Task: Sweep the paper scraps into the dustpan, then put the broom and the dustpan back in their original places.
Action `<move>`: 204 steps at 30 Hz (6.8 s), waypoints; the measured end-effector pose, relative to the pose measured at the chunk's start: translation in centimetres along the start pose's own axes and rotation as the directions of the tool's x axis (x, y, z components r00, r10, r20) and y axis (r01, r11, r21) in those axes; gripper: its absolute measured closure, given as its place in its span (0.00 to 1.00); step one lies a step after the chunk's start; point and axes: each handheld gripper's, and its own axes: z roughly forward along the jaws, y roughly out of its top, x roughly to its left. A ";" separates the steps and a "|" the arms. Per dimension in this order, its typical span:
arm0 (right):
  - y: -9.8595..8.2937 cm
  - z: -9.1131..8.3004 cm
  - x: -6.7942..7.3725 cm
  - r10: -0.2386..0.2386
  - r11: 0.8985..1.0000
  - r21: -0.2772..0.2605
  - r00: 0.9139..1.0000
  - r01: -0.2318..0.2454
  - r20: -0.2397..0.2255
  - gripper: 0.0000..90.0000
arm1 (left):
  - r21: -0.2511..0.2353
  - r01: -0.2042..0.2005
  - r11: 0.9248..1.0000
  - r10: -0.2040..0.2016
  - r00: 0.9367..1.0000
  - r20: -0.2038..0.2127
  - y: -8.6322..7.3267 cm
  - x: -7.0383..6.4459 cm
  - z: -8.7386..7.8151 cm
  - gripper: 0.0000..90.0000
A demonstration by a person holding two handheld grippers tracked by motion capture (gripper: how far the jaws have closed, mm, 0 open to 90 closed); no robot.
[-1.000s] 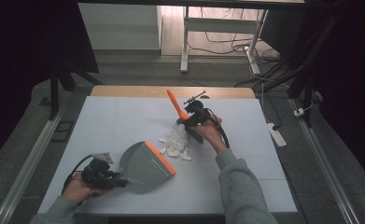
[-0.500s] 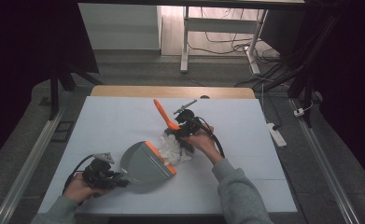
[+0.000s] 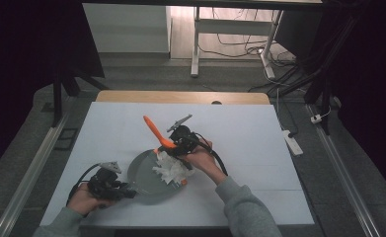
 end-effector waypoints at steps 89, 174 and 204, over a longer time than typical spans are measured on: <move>-2.4 -7.0 -4.3 0.194 0.954 -0.252 0.975 -0.162 0.107 0.78 | 0.006 -0.013 1.000 0.013 1.000 0.012 -0.1 -0.3 0.1 0.68; -3.5 -7.9 0.2 0.129 0.956 -0.270 0.991 -0.112 0.043 0.78 | -0.079 0.027 0.997 -0.030 0.999 -0.033 0.1 -0.4 -0.1 0.68; -7.6 -11.4 -1.6 0.183 0.938 -0.310 0.981 -0.154 0.066 0.78 | -0.194 0.104 0.975 -0.120 0.990 -0.072 -0.2 0.1 -1.3 0.68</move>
